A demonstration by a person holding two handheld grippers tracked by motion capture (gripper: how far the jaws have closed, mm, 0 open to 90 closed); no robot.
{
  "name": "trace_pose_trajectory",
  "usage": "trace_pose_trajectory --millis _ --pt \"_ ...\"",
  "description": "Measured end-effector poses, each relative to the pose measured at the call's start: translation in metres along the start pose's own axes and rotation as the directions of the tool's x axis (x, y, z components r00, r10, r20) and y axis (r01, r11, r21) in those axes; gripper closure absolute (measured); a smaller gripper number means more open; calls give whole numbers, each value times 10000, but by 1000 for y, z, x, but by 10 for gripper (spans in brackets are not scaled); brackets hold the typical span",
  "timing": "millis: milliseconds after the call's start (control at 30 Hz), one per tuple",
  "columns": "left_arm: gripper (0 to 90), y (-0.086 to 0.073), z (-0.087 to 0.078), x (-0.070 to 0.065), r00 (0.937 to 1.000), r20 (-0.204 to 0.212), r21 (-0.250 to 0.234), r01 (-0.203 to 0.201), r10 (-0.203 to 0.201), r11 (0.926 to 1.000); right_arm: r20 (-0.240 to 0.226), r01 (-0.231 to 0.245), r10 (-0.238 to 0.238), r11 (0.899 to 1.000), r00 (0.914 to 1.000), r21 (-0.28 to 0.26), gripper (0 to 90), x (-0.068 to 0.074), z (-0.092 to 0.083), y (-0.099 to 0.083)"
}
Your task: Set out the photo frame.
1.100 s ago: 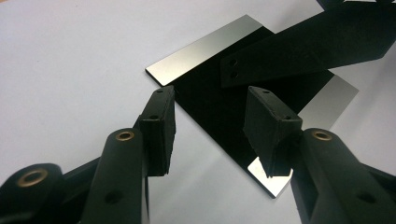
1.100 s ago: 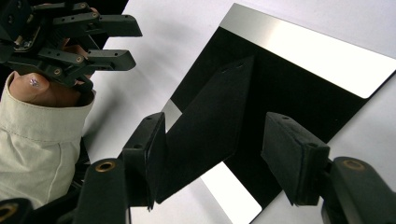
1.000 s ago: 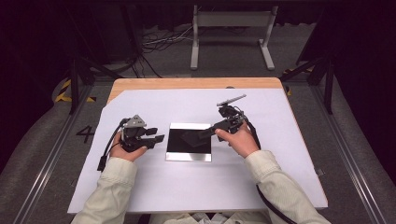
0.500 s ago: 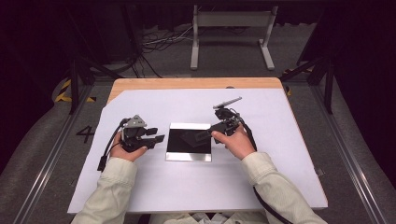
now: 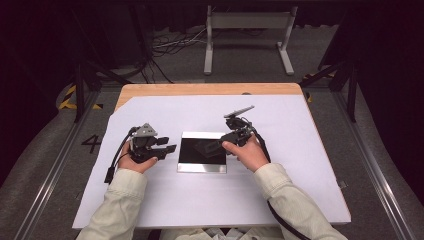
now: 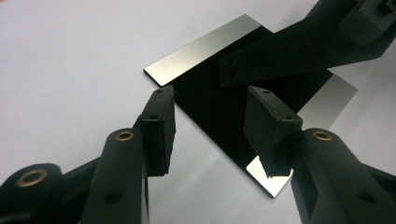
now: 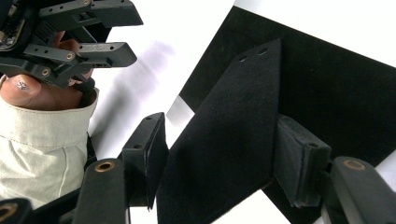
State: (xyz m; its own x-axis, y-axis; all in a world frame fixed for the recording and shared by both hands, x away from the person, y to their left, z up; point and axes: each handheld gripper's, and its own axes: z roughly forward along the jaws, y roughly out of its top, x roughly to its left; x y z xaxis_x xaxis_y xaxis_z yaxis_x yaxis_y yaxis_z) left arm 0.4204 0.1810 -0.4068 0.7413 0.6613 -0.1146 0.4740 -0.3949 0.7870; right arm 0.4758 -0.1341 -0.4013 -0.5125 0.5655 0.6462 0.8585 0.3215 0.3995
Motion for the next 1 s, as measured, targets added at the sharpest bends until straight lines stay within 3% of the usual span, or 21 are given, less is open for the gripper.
trace_pose_trajectory --millis 467,1000 --pt "538 0 0 0 10000 11 -17 -4 4 10000 -154 -257 260 9996 9995 146 419 -2 8 2" --pt "538 0 1 0 10000 19 11 -7 7 10000 62 -325 323 9992 9995 213 478 -3 10 4"
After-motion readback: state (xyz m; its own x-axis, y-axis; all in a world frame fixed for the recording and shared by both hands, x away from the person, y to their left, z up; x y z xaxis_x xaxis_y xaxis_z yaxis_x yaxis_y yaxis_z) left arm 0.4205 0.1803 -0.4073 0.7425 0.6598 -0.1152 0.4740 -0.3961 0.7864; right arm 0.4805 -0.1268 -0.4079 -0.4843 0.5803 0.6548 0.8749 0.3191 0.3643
